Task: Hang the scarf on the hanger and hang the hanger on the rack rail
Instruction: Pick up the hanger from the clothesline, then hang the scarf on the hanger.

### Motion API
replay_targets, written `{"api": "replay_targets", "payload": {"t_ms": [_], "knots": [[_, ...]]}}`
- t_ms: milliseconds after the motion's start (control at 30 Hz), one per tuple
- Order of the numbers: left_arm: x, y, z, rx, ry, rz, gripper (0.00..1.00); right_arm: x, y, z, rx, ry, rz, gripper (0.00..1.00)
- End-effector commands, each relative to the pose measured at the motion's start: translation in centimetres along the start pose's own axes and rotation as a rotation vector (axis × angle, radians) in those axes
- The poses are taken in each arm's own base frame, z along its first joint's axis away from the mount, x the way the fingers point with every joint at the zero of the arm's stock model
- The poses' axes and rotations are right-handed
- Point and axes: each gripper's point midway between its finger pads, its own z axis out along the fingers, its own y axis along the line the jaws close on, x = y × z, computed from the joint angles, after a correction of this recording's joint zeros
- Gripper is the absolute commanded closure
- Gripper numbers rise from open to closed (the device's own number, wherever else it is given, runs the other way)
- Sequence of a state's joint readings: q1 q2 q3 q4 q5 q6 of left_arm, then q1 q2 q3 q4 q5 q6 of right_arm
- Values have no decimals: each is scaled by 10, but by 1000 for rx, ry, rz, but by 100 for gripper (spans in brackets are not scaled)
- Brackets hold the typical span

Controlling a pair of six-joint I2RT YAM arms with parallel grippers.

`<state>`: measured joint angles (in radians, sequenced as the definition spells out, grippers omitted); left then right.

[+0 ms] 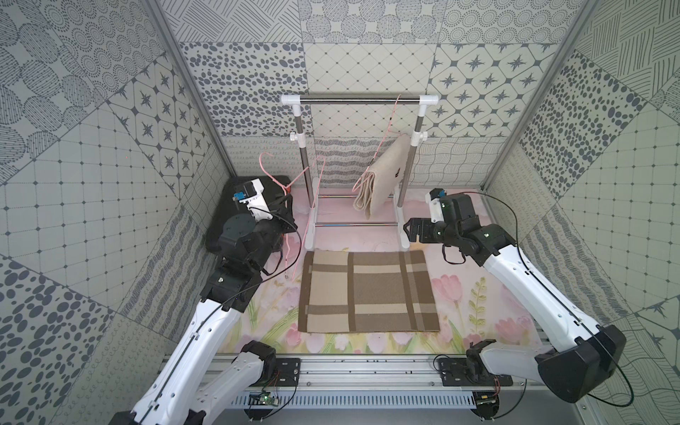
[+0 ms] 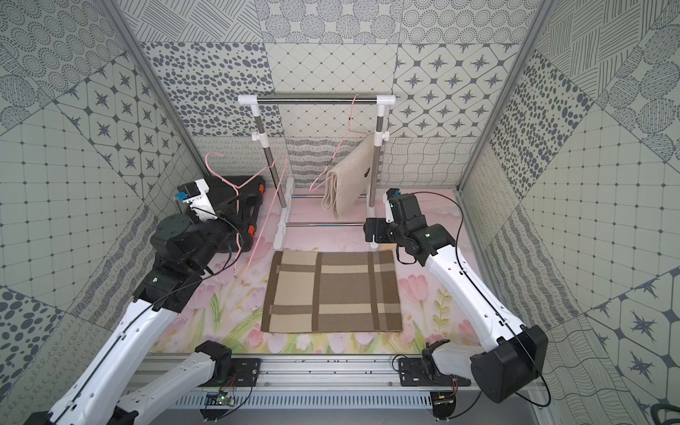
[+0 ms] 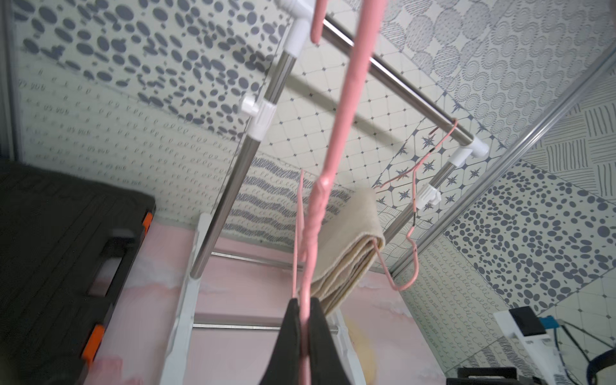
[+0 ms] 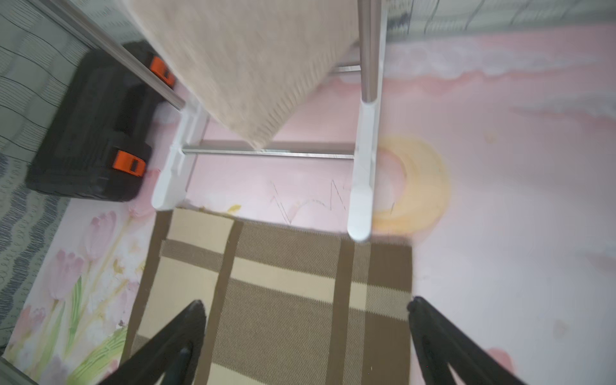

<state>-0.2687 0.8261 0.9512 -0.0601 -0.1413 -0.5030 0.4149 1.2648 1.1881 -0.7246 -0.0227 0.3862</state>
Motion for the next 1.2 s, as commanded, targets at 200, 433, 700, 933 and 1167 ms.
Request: {"api": "replay_targets", "payload": {"t_ms": [200, 433, 700, 933, 1167], "knots": [[181, 45, -29, -147, 180, -422, 100, 94, -43, 48, 63, 167, 219, 3], [267, 38, -26, -174, 223, -461, 100, 133, -77, 65, 171, 212, 253, 3], [335, 59, -36, -312, 211, -460, 100, 164, -97, 73, 195, 284, 238, 4], [327, 77, -45, -445, 106, -400, 100, 176, -77, 87, 62, 358, 236, 14], [327, 78, -39, -450, 60, -362, 100, 174, -68, 94, 14, 376, 227, 25]]}}
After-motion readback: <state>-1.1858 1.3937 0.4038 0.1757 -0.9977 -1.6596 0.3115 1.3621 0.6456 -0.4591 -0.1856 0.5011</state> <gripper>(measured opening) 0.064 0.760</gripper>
